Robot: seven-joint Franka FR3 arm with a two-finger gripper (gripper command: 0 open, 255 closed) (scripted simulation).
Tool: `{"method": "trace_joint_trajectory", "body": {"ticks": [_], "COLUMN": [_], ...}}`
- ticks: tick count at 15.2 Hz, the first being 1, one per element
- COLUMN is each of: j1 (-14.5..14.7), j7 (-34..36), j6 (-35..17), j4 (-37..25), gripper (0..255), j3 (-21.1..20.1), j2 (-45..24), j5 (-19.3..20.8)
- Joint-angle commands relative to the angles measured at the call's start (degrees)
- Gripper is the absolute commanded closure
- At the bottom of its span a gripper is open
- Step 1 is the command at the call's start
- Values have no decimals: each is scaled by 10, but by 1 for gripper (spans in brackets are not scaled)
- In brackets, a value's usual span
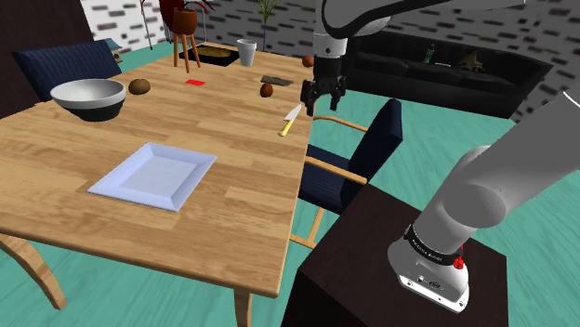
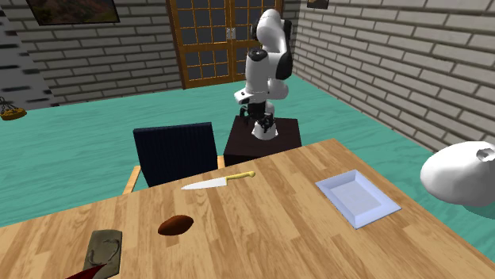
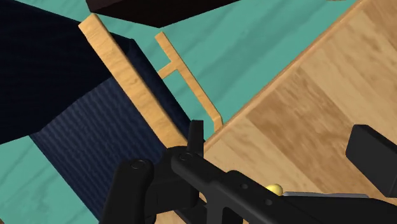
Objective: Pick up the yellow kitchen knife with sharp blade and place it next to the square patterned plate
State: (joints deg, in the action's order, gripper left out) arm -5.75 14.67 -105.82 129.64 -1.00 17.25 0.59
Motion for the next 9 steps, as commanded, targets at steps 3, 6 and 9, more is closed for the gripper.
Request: {"method": "trace_joint_trajectory", "body": {"ticks": [3,6,9], "j1": [-12,-21,-29], "j7": [30,51,70], "j6": [-39,-60,-76], "j4": [-57,-102,-153], "gripper": [0,0,0], "j3": [7,14,21], "j2": [-90,-152,-213], "j5": [-1,-3,-7]}}
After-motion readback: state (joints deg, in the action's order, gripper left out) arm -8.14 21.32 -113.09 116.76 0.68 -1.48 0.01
